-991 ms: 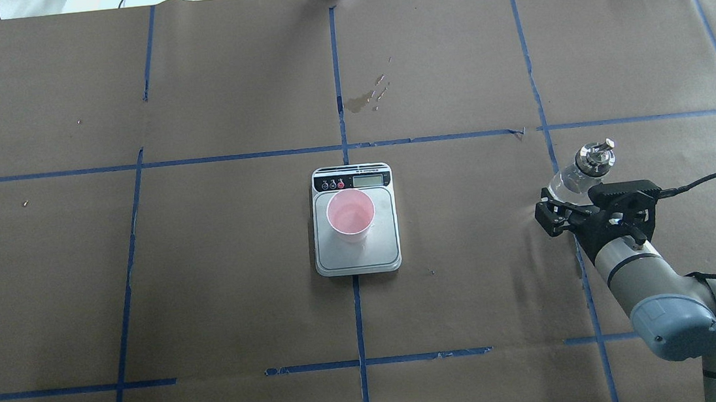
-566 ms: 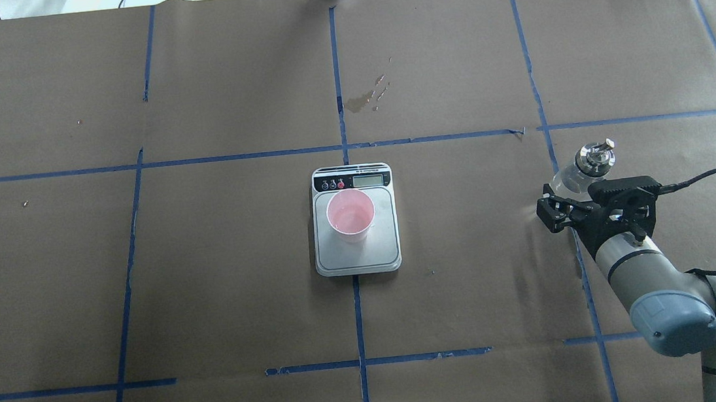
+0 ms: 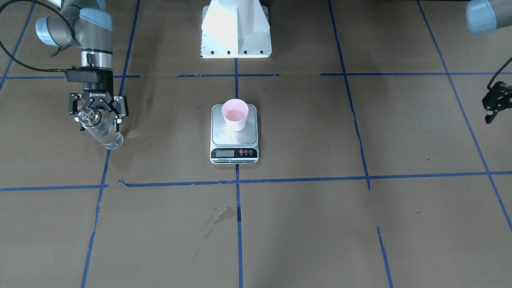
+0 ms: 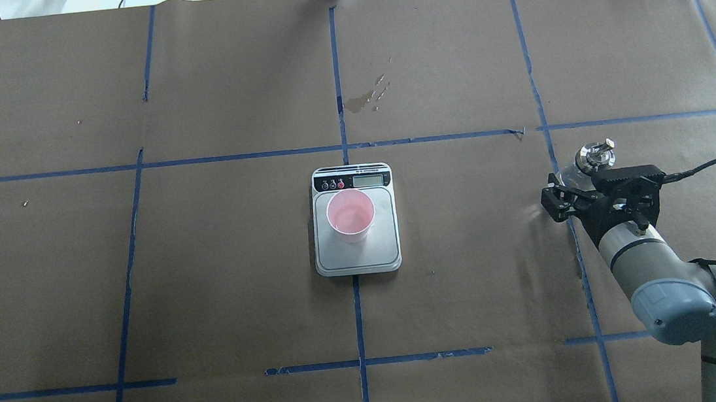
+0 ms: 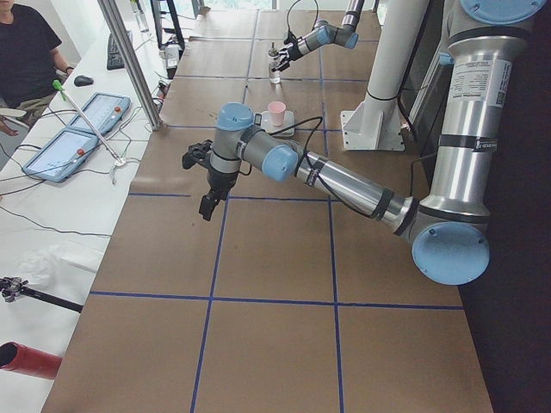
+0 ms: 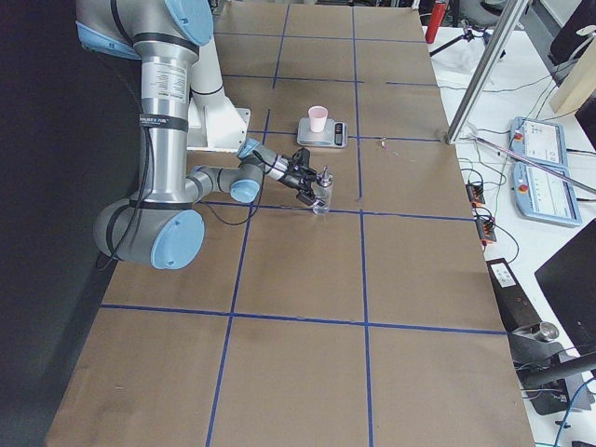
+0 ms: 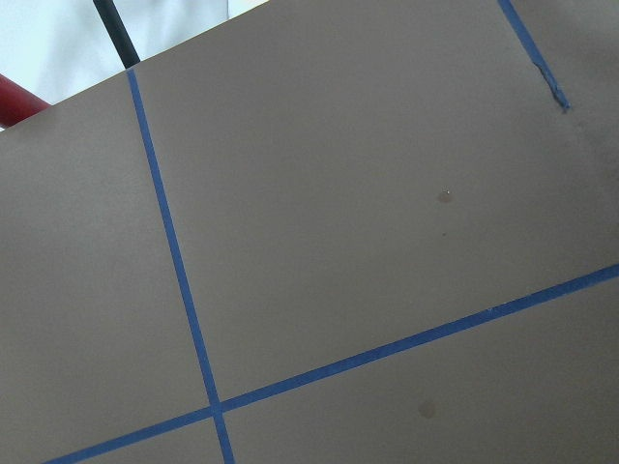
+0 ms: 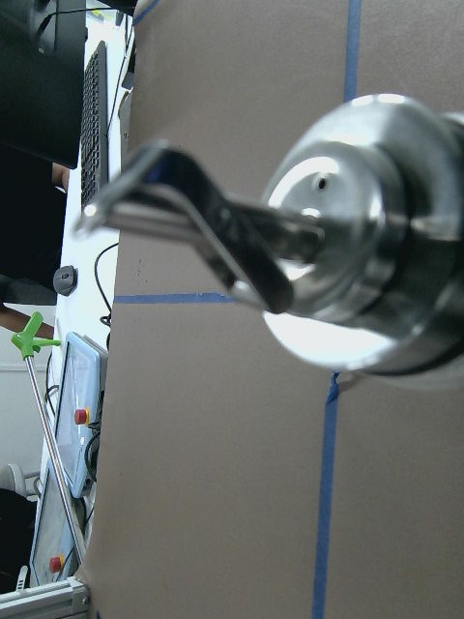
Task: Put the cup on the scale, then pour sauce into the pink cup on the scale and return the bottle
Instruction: 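Carry the bottle with the right gripper over the pink cup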
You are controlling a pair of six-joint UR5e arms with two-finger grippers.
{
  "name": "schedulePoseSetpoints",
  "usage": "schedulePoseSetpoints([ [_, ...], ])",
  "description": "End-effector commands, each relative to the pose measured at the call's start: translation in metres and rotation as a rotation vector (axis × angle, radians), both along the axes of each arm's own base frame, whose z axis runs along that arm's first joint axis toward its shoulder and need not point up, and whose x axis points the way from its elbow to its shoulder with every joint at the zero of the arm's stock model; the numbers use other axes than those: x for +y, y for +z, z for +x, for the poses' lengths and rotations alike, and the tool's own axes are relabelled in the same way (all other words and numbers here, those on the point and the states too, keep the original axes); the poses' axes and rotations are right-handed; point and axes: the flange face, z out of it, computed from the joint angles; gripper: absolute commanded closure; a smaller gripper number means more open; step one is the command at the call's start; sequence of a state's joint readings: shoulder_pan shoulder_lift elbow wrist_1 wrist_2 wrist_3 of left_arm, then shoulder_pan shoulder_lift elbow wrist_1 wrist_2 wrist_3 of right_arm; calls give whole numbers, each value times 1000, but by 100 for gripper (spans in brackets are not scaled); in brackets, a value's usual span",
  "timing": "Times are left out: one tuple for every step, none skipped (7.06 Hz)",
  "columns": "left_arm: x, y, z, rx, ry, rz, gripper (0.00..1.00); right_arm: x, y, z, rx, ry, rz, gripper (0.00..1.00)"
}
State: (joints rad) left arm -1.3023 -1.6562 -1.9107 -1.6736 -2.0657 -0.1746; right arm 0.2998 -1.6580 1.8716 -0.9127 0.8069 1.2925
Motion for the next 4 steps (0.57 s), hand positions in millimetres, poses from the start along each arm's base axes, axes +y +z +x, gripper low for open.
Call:
schedulePoseSetpoints([
  [0,0,0,2,0,-2,0,-3,-4,-1,-20,17,1,55],
  [0,-1,0,3,0,-2,0,-7,-6,3,-21,22,5,100],
  [0,-1,0,5,1,-3,0,-12,-8,6,-14,25,6,100],
  [0,-4,1,21,-34,-25,0,-23,-27,20,26,-1,32,100],
])
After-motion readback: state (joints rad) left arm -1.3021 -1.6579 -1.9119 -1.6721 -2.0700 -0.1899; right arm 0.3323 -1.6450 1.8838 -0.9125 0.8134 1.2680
